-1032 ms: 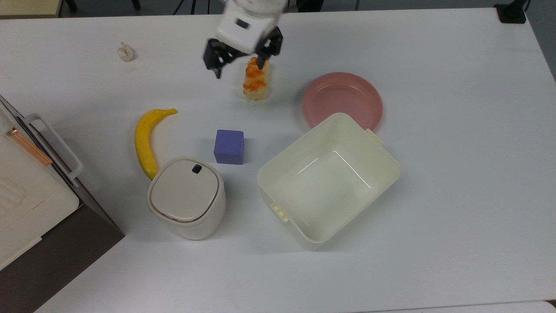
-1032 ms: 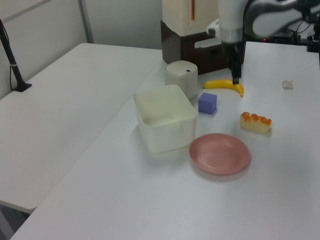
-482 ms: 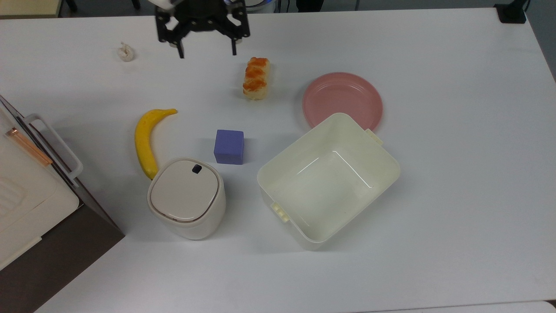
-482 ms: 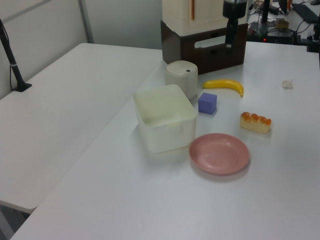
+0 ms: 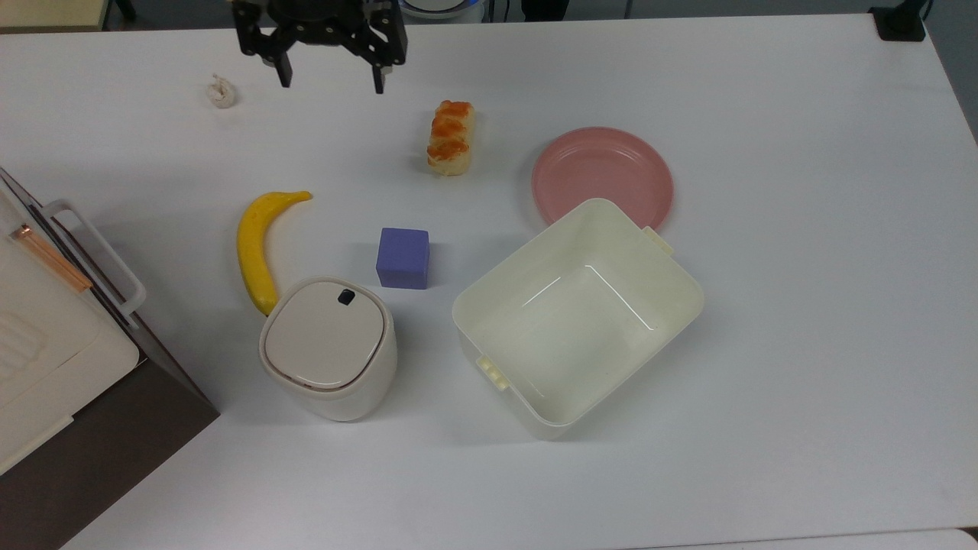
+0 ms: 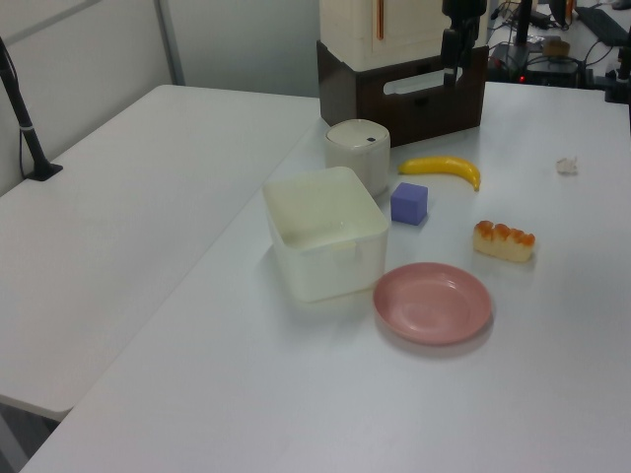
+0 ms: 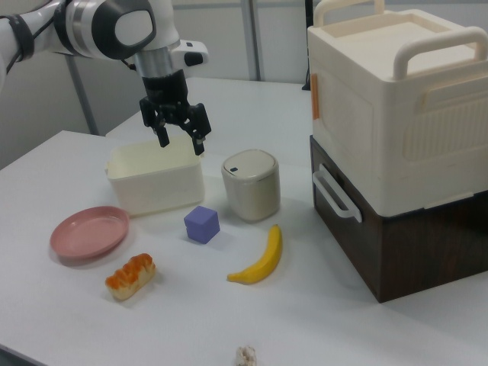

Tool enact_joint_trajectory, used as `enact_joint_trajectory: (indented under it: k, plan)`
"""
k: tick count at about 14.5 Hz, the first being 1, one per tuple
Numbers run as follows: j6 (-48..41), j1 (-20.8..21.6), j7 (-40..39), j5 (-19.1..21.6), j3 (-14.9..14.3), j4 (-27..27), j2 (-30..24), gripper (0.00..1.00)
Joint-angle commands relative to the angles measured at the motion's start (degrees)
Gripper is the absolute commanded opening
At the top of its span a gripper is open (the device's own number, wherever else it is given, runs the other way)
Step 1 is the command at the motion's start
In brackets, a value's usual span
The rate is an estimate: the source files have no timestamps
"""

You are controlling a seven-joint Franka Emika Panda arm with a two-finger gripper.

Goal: Put the bread on the table

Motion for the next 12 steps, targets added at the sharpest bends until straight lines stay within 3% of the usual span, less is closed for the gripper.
enact_joint_trajectory:
  k: [1, 4, 12]
  plan:
    - [-4.7, 0.5, 2.0, 0.0, -0.5, 1.6, 0.0, 1.0]
    - [-4.1, 0.8, 5.4, 0.3, -0.5, -0.4, -3.3, 1.0]
    - [-2.1, 2.1, 5.7, 0.3, -0.8, -2.9, -5.4, 1.0]
